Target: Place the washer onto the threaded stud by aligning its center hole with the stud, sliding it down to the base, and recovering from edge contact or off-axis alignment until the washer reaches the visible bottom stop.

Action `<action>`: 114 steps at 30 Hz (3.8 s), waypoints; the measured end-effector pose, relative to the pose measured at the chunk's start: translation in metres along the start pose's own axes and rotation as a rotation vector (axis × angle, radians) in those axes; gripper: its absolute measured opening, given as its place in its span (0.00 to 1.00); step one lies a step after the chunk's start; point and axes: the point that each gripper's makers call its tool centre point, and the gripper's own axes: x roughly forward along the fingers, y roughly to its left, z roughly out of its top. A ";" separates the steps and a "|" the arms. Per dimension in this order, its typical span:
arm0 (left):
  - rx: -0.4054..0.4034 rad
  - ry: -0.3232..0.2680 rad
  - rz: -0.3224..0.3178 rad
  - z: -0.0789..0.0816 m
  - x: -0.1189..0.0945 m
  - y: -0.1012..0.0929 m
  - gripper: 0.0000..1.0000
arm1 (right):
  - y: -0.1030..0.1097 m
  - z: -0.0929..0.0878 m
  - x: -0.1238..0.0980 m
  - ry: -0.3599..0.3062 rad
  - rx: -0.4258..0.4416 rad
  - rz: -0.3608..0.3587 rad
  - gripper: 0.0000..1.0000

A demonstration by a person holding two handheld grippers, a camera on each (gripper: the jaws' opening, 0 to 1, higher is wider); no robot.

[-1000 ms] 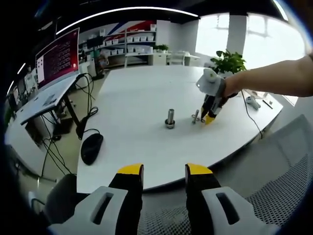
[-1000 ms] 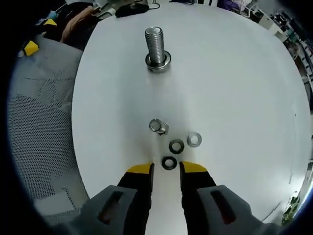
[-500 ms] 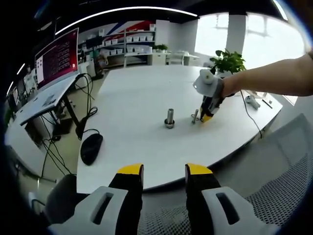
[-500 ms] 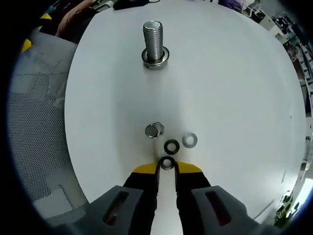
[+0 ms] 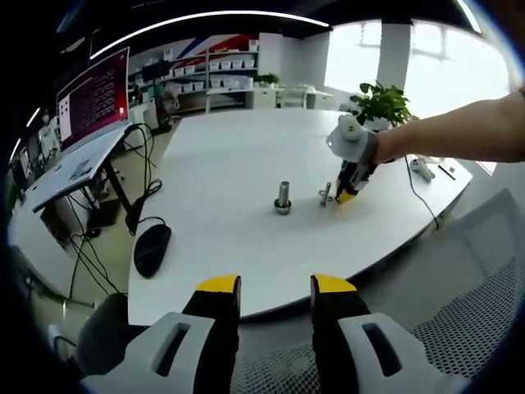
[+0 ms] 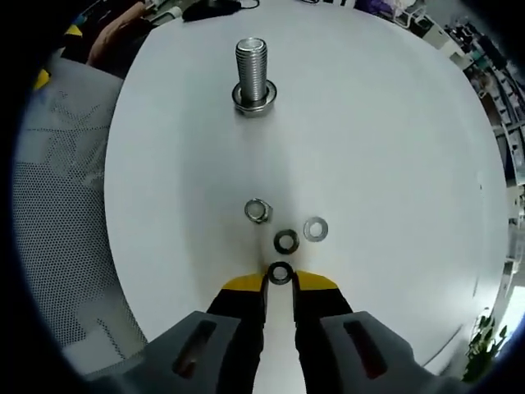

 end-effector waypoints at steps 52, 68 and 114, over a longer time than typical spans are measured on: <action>-0.020 -0.012 0.006 0.002 0.000 0.002 0.32 | 0.014 0.047 -0.022 -0.110 -0.030 0.067 0.04; -0.026 -0.014 0.009 0.003 0.000 0.002 0.31 | 0.033 0.108 -0.014 -0.275 -0.120 0.050 0.10; -0.022 -0.010 0.009 0.002 0.000 0.004 0.30 | 0.013 0.107 -0.029 -0.500 0.018 0.007 0.08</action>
